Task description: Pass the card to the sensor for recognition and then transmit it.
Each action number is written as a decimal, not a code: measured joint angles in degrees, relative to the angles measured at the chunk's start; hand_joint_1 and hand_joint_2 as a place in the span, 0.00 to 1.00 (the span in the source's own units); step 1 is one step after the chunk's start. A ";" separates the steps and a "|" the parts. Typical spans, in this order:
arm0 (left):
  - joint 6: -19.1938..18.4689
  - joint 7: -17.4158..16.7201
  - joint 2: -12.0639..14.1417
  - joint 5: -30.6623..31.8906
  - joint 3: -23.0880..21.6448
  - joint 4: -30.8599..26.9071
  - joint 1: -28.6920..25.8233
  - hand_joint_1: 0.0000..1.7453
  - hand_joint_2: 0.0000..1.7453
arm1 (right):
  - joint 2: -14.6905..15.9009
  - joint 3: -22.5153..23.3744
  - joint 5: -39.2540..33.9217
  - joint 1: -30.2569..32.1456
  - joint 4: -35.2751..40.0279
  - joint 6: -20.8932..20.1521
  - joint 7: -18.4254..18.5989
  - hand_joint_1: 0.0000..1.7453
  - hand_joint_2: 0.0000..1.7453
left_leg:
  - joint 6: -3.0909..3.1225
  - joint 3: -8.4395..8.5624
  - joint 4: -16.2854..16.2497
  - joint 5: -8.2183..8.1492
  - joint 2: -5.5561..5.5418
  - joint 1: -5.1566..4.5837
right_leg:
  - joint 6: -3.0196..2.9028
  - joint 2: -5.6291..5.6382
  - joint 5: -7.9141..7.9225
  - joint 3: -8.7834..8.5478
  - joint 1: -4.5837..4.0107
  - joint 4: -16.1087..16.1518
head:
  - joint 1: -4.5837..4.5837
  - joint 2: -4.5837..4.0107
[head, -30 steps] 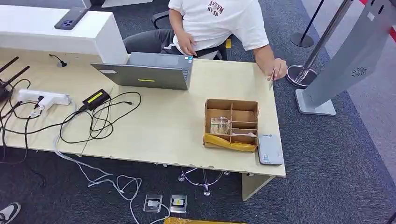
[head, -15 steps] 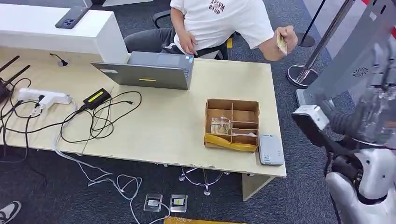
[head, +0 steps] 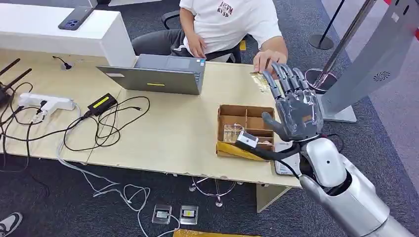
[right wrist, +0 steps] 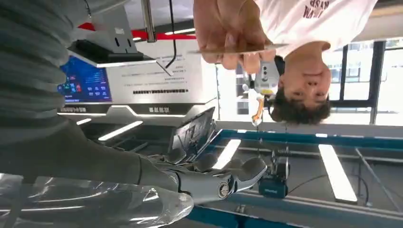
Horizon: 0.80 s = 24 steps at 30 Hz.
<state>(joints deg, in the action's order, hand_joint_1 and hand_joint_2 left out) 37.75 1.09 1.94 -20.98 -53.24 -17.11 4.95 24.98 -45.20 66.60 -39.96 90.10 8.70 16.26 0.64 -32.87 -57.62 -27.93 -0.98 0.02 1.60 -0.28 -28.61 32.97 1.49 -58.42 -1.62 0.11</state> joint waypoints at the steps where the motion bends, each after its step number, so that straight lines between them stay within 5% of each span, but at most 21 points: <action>1: 0.02 0.00 0.05 -0.13 -0.37 -0.02 -0.01 0.00 0.00 | -0.02 -0.97 -0.24 -0.64 -0.84 0.29 0.22 0.00 1.00 | 0.00 0.01 0.00 0.00 0.02 0.00 | 0.00 0.02 0.00 0.00 0.00 0.00 | 0.00 0.00; 24: 0.13 -0.26 0.74 -3.54 -5.10 -0.96 0.01 0.00 0.00 | 1.09 -6.56 -8.68 -6.86 -15.83 4.55 7.45 0.00 1.00 | 0.00 0.07 -0.03 0.00 0.10 0.00 | 0.01 0.13 0.01 0.01 -0.01 0.02 | 0.00 0.00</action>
<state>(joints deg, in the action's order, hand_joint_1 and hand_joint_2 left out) 37.88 0.83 2.69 -24.52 -58.34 -18.08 4.96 26.08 -51.76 57.92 -46.82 74.27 13.25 23.71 0.64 -32.81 -57.65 -27.93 -0.89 0.02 1.61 -0.14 -28.60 32.98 1.48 -58.41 -1.62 0.11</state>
